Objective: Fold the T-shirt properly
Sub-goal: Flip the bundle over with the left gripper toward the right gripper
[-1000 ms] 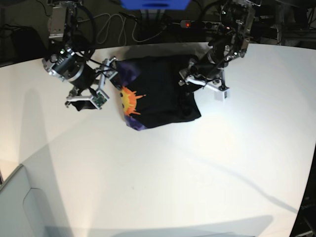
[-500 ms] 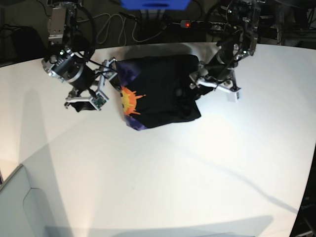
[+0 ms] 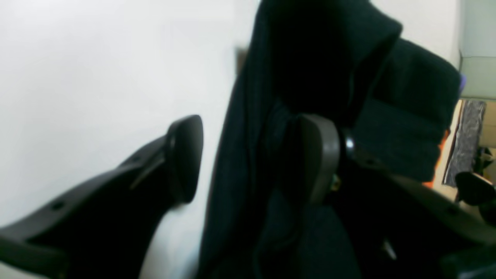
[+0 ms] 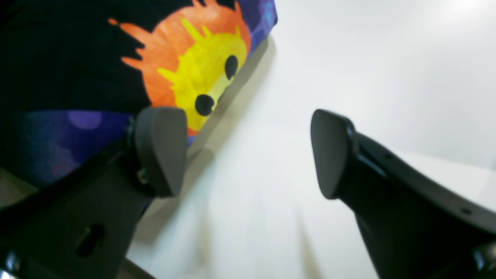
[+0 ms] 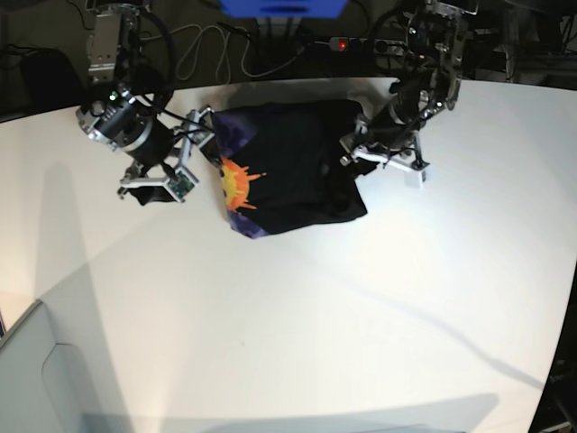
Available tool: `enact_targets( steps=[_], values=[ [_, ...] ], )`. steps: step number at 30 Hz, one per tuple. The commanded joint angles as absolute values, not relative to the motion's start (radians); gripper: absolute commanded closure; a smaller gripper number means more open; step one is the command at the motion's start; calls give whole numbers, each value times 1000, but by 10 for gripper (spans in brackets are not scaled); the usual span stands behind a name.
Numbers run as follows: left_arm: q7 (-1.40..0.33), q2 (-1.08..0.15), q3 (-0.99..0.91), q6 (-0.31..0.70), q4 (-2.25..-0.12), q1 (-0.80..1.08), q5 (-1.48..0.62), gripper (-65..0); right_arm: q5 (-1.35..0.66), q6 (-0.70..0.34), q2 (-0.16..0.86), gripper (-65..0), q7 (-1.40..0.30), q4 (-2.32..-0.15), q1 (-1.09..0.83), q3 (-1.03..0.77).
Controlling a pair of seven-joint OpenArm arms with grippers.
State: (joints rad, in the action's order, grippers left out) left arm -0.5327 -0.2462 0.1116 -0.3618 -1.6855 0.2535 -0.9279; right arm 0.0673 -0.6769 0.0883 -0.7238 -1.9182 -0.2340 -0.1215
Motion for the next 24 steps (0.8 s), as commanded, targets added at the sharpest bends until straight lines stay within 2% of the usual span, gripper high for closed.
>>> enact_targets(
  steps=[1, 4, 9, 13, 16, 21, 24],
  values=[
    [-578, -246, 133, -377, -1679, 242, -937, -370, 53, -698, 93, -480, -702, -1937, -229, -124],
    [-588, -246, 148, -377, -1658, 231, -937, -354, 53, -698, 93, -480, -702, -1937, -234, -124],
    [-579, -246, 145, -375, -1655, 228, -937, -162, 53, -698, 93, -479, -702, -1957, -237, -125],
    [-588, -246, 151, -375, -1653, 205, -937, -92, 53, -698, 93, -479, -702, -1983, -231, -127],
    [-590, -246, 151, -375, -1653, 179, -931, 0, 53, -698, 93, -479, -702, -1986, -228, -143],
    [-593, -251, 156, -375, -1618, 124, -935, 0, 53, -698, 87, -479, -702, -1986, -232, -217],
    [-619, -266, 232, -372, -1535, 35, -926, 0, 53, -698, 87, -479, -702, -1986, -239, -265]
  ],
)
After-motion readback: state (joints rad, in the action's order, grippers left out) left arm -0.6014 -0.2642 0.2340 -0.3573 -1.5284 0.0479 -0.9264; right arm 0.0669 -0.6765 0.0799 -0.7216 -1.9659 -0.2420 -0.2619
